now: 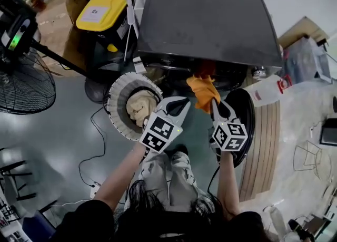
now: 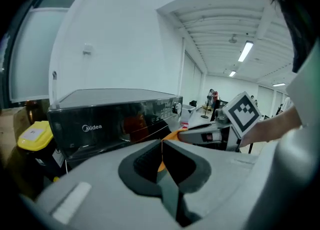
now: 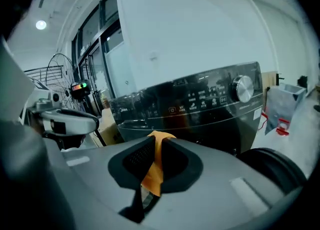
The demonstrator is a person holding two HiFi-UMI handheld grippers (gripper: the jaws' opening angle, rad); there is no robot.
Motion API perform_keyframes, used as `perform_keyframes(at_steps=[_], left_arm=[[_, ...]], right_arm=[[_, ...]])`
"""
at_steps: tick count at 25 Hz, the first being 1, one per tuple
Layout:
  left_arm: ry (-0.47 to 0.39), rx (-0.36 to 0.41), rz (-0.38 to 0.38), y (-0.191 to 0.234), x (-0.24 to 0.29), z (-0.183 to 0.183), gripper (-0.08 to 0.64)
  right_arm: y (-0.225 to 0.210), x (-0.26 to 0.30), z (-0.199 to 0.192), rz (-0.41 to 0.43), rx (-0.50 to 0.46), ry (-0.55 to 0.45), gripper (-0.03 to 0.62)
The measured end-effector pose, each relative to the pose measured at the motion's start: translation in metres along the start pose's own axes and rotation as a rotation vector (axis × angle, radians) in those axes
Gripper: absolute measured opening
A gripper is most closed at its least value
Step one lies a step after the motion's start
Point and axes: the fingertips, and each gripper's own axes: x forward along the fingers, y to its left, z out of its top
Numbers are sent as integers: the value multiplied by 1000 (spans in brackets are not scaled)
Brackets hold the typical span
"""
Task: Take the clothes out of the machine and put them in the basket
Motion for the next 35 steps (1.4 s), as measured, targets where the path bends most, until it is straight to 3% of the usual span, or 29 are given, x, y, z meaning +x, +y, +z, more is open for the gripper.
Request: perform_keyframes(at_steps=[7, 14, 21, 28, 35], left_arm=[[-34, -37, 102, -2, -36, 36, 12], [-81, -69, 172, -15, -65, 69, 12], [-95, -82, 244, -28, -92, 79, 12], [-123, -86, 345, -28, -122, 86, 12], [-158, -120, 509, -14, -179, 81, 12]], right_arm=[[27, -60, 45, 71, -12, -41, 44], [52, -106, 80, 161, -83, -66, 44], [79, -134, 133, 274, -171, -141, 44], [125, -151, 188, 444, -273, -223, 44], [205, -161, 240, 660, -362, -321, 44]])
